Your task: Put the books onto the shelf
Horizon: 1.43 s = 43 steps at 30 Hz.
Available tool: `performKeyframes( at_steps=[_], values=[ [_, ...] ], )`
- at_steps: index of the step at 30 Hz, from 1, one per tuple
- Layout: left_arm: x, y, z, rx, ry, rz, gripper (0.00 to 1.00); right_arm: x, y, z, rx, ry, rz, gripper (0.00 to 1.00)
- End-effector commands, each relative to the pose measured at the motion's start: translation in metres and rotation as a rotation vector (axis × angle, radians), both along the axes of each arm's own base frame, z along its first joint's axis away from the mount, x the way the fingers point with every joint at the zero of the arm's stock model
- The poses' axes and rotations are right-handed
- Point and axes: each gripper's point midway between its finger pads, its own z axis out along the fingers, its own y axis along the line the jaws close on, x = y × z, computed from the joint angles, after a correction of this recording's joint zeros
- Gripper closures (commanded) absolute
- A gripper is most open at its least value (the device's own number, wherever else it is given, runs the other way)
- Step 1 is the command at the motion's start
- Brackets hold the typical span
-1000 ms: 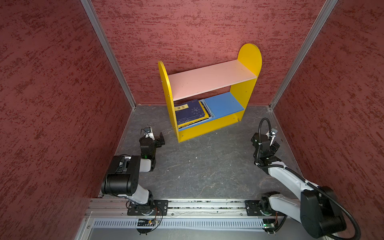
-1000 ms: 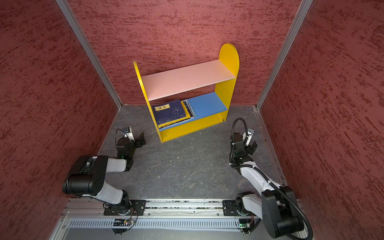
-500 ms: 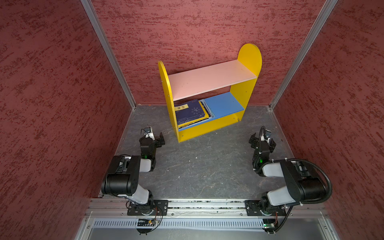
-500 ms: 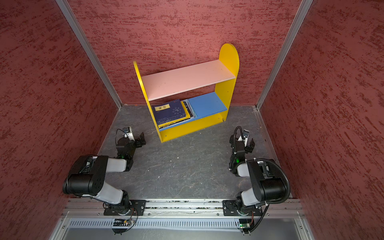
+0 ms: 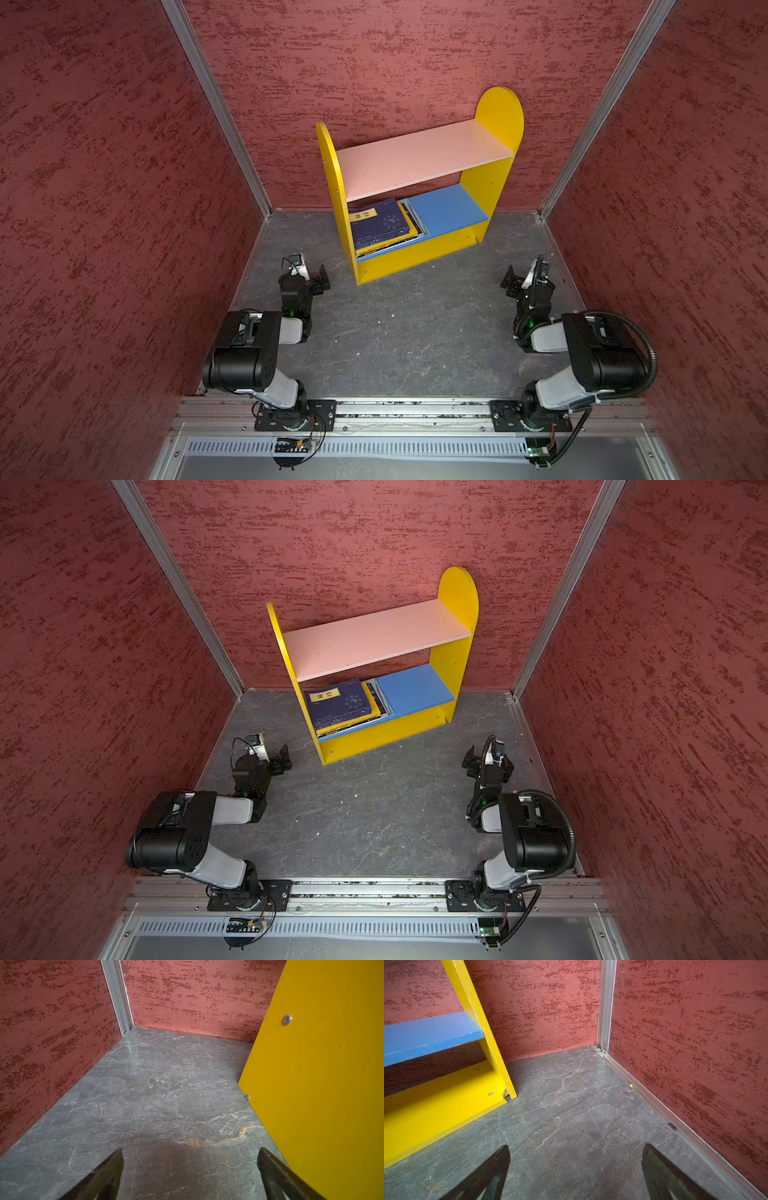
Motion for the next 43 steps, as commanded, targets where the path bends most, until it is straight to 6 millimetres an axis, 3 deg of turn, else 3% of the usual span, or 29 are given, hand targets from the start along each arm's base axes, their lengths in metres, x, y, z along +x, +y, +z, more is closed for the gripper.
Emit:
performKeyframes(
  at_steps=[1,43],
  values=[
    [0.0046,-0.0023,0.0111,0.006,-0.038,-0.008,0.01,0.0054,0.0068,0.0091,0.013,-0.035,0.048,0.01],
    [0.0045,-0.0022,0.0116,0.004,-0.040,-0.008,0.01,0.0052,0.0083,0.0113,-0.001,-0.044,0.049,0.01]
  ],
)
